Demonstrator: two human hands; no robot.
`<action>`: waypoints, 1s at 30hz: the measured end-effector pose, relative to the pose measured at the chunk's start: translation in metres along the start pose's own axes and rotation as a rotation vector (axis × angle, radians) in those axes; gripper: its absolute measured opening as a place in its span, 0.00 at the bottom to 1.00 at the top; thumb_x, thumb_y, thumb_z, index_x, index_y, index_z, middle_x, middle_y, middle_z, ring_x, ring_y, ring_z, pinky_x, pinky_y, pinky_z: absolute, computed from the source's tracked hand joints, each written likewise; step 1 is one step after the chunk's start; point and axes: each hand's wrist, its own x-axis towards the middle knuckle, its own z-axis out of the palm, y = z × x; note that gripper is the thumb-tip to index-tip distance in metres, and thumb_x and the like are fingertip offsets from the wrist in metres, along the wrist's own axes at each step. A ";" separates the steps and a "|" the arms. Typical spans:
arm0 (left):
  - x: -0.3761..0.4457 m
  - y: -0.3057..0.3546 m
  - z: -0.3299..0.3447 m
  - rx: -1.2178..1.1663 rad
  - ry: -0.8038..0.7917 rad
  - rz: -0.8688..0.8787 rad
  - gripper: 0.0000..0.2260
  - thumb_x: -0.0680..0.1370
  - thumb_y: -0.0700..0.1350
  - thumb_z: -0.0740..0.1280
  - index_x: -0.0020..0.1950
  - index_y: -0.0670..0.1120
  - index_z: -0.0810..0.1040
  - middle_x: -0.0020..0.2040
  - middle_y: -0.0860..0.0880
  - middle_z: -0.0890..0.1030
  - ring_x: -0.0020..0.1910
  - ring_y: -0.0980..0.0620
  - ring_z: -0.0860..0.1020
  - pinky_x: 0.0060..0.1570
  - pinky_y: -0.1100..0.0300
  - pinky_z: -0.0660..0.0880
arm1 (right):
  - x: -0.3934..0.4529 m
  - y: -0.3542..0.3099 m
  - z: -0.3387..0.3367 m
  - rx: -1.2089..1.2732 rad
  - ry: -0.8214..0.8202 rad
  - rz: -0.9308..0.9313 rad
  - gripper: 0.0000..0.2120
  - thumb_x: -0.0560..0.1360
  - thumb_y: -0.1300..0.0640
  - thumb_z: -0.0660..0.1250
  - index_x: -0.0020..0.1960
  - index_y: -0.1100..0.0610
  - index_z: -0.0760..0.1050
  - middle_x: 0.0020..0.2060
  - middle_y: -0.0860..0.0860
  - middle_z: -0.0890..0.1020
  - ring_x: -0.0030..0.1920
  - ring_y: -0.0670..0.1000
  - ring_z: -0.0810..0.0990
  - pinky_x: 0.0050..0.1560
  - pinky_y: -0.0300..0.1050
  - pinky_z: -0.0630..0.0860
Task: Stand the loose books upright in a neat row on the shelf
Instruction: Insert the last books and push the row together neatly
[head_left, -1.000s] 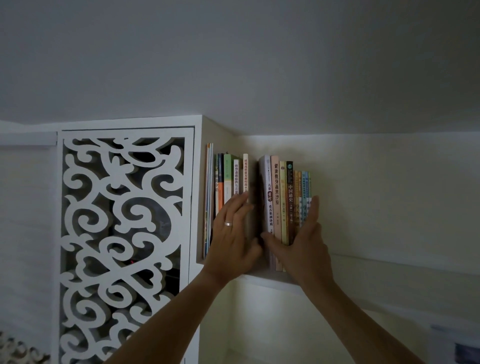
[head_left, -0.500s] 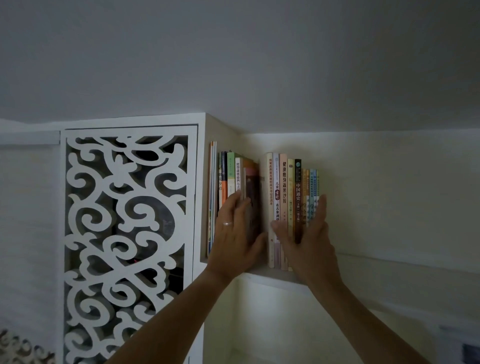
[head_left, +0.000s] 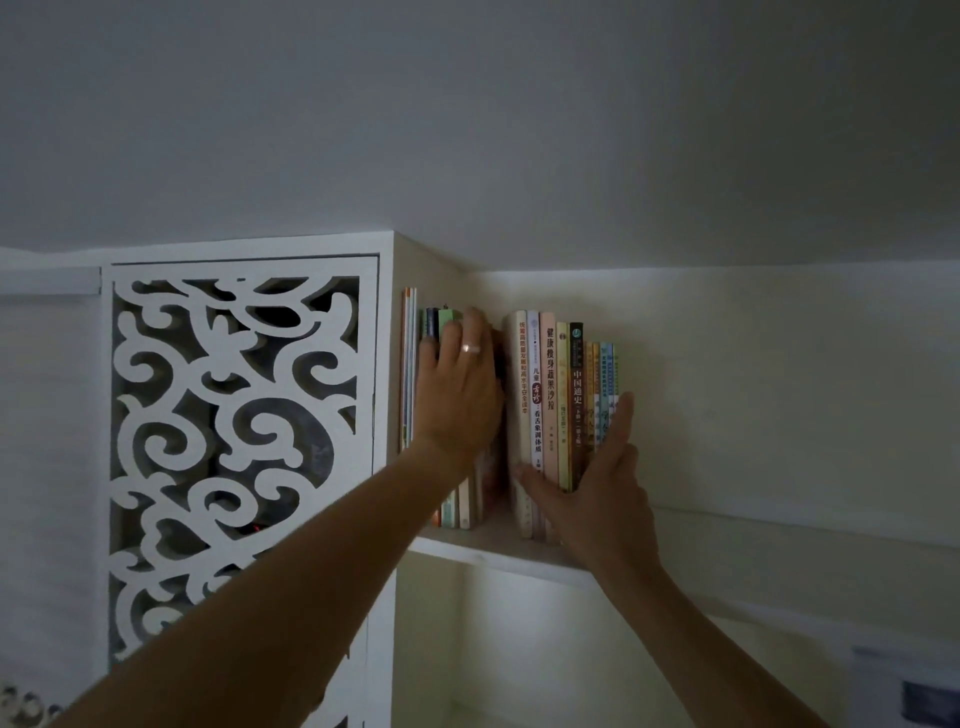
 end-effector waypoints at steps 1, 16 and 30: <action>0.007 -0.001 -0.002 0.084 -0.057 0.020 0.28 0.78 0.51 0.68 0.75 0.41 0.68 0.72 0.40 0.68 0.67 0.42 0.72 0.67 0.46 0.72 | 0.000 0.000 0.000 0.003 -0.002 0.001 0.65 0.65 0.27 0.71 0.78 0.45 0.25 0.70 0.57 0.67 0.62 0.61 0.79 0.56 0.57 0.79; 0.008 0.015 -0.031 -0.309 0.001 -0.219 0.17 0.76 0.37 0.67 0.64 0.39 0.74 0.66 0.36 0.72 0.65 0.37 0.71 0.65 0.44 0.74 | 0.003 0.003 0.003 -0.047 0.020 -0.012 0.66 0.64 0.25 0.70 0.79 0.47 0.26 0.66 0.56 0.68 0.58 0.60 0.80 0.51 0.56 0.81; 0.004 -0.014 -0.085 -0.684 -0.327 -0.504 0.13 0.81 0.51 0.65 0.44 0.42 0.77 0.34 0.46 0.82 0.30 0.48 0.82 0.31 0.56 0.80 | 0.004 0.004 0.008 -0.093 -0.003 -0.030 0.64 0.64 0.21 0.61 0.79 0.49 0.26 0.64 0.57 0.68 0.50 0.58 0.81 0.42 0.48 0.78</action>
